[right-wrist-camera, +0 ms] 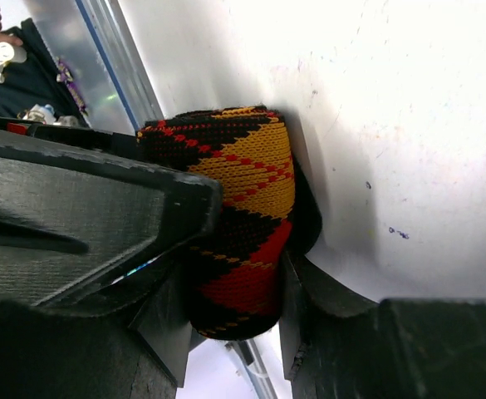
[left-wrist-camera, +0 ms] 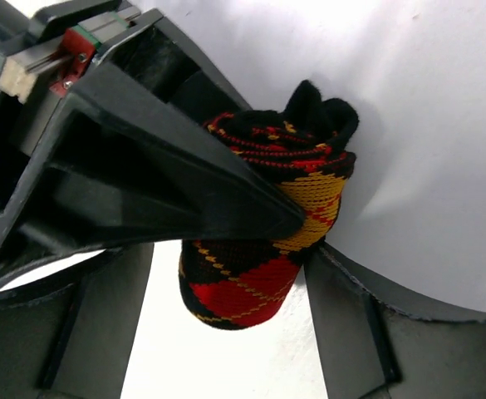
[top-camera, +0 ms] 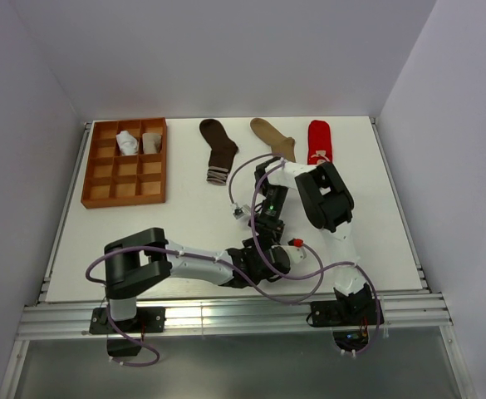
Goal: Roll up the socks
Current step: Pick up the sock at the center of the board, then place the sock in the storage box.
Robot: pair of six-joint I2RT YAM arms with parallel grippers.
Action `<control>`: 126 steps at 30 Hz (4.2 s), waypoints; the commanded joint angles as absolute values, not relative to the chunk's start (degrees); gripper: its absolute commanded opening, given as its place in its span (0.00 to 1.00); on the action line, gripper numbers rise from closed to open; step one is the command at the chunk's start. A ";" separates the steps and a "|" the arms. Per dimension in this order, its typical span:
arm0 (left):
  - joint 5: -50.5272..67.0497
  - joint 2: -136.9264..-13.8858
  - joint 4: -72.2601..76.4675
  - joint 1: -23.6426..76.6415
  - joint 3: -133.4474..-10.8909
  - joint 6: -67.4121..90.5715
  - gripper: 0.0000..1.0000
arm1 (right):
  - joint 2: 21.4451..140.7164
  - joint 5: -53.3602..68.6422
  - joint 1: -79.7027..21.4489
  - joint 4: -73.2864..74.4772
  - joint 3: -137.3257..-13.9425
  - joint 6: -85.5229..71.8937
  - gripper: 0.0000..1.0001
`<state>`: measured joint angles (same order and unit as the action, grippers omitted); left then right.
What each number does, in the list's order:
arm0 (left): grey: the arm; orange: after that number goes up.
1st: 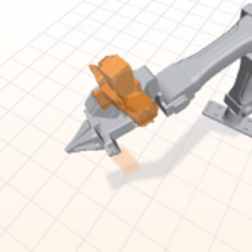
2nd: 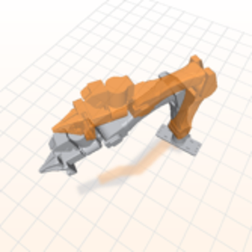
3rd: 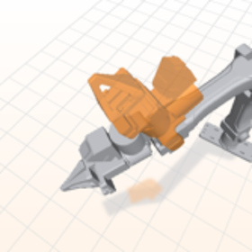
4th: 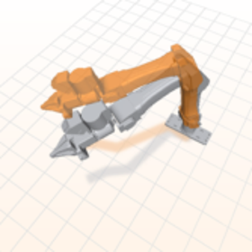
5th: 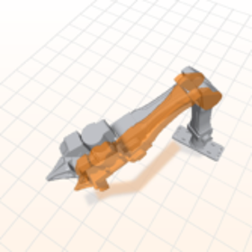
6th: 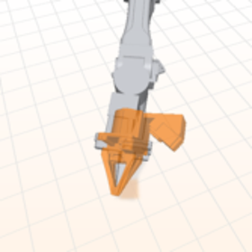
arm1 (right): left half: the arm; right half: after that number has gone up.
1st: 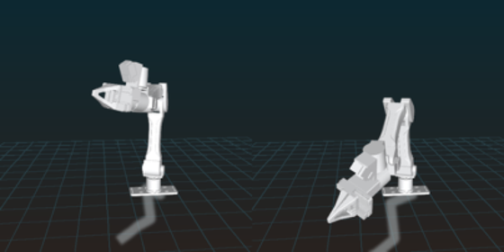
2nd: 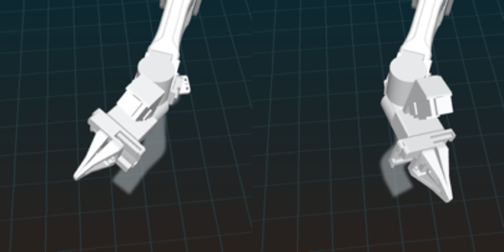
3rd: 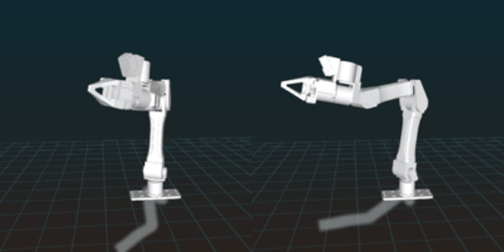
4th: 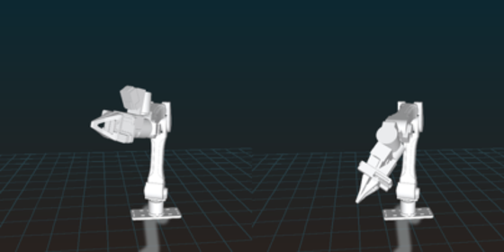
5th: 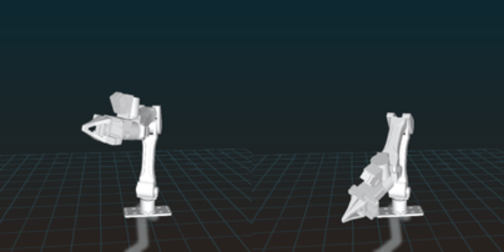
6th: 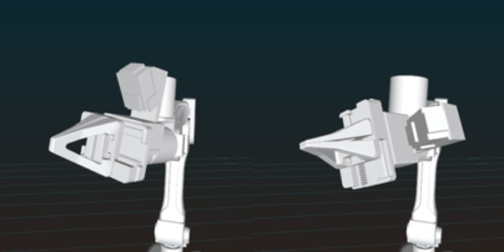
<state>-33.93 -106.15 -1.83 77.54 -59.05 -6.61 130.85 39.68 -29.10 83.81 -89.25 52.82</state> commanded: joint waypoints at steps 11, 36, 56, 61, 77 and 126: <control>-18.90 -110.56 -3.51 75.94 -59.77 -1.41 0.48 | 133.86 33.84 -29.09 78.84 -89.56 56.43 0.18; -12.13 -112.59 -3.34 74.36 -58.45 4.92 0.00 | 121.83 40.35 -22.24 80.34 -89.56 57.05 0.59; -8.26 -111.71 -3.87 71.63 -59.41 6.94 0.00 | 96.08 29.54 -12.31 53.11 -79.90 35.88 0.64; -7.65 -111.01 -3.78 70.67 -59.59 7.47 0.00 | 87.38 28.30 -8.88 48.17 -78.22 31.38 0.64; -4.83 -96.26 1.32 59.60 -57.13 15.02 0.00 | 70.49 18.99 -6.42 42.72 -71.10 28.83 0.66; -47.46 -128.24 -17.24 -2.72 -110.59 8.62 0.00 | 90.88 23.38 -8.26 40.87 -81.39 29.00 0.66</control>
